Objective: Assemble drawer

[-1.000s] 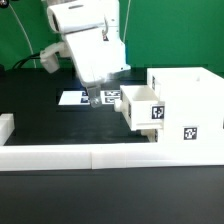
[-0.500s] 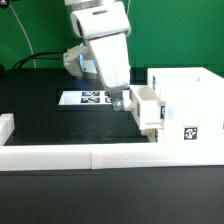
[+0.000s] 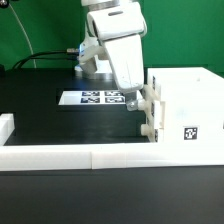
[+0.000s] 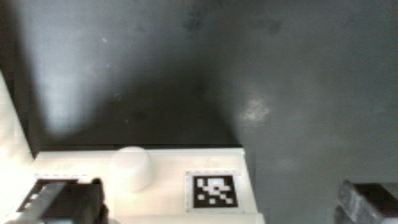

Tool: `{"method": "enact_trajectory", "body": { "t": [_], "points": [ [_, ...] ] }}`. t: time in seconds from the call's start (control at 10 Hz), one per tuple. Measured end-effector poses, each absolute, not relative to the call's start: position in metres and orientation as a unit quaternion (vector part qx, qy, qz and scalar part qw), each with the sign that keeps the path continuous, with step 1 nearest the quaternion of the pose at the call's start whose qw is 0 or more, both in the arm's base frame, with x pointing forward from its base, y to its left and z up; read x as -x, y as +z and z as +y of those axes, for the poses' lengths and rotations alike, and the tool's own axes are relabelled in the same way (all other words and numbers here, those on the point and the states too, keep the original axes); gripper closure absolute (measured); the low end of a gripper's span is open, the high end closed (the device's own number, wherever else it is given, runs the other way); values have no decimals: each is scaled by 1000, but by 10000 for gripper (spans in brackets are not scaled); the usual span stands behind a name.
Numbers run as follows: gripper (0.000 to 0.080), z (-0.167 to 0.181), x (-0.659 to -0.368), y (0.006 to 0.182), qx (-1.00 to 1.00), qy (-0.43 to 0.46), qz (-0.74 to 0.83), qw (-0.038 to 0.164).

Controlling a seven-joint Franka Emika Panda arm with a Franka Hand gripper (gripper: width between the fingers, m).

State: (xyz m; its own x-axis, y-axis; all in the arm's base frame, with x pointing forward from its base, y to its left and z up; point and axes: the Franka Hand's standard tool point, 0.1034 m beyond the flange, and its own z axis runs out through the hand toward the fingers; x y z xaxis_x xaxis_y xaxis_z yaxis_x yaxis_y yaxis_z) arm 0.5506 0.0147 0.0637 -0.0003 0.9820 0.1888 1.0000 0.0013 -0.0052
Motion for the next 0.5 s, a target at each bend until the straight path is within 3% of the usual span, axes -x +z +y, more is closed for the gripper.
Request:
{"method": "enact_trajectory", "body": {
  "t": [0.5],
  "points": [
    [151,1,-549,64,713,-64,-695,68]
  ]
}}
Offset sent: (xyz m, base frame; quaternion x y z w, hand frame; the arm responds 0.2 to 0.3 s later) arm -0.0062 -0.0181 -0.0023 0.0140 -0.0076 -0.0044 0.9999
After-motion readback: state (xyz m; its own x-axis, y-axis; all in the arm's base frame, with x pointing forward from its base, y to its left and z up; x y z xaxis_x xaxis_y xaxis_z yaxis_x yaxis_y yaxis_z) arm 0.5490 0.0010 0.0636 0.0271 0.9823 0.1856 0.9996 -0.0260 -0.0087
